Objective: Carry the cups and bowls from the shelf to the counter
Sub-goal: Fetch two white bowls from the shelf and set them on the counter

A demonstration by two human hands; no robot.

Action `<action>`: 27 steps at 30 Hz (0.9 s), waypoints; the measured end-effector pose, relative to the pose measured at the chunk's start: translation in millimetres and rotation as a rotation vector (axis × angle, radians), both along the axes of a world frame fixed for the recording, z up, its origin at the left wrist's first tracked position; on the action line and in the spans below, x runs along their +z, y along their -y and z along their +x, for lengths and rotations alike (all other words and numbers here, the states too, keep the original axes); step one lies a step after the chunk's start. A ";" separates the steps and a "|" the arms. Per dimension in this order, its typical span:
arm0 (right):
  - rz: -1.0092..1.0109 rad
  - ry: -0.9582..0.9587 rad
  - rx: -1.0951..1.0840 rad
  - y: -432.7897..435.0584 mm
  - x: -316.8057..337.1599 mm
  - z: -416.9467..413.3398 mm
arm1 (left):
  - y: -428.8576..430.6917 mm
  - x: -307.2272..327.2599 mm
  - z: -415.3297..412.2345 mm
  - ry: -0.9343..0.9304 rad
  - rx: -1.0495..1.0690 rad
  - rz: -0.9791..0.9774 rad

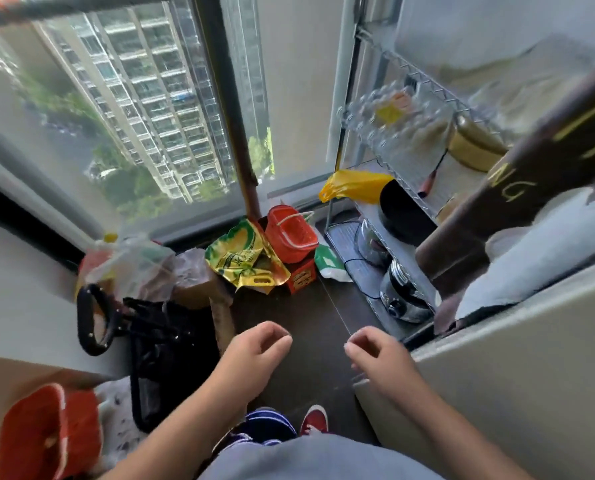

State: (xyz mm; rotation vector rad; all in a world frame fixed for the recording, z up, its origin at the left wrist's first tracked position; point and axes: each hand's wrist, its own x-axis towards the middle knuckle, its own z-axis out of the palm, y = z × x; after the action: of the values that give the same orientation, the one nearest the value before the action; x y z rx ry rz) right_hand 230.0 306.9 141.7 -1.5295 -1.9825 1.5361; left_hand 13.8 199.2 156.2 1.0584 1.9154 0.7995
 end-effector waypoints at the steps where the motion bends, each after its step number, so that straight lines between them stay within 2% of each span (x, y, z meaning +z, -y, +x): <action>1: 0.038 -0.029 -0.009 -12.8 13.5 -9.4 | -16.7 11.9 -3.6 0.001 -0.009 0.043; 5: 0.167 -0.181 -0.099 -62.3 63.6 -38.2 | -81.5 56.4 -21.7 0.046 -0.063 0.197; 13: 0.434 -0.338 -0.319 -164.9 160.7 -74.8 | -238.7 150.4 -59.8 0.108 -0.195 0.511; 22: 0.825 -0.401 -0.550 -267.3 290.6 -105.5 | -400.4 281.0 -97.2 0.101 -0.499 0.857; 27: 1.025 -0.406 -0.584 -298.6 365.0 -107.0 | -459.2 359.4 -102.6 0.043 -0.590 1.040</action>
State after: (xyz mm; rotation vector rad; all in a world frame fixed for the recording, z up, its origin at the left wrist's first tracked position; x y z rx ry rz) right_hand 123.0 605.5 506.6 -1.0572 -1.4678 0.3949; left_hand -88.9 658.4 515.6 2.0455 0.9541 1.4602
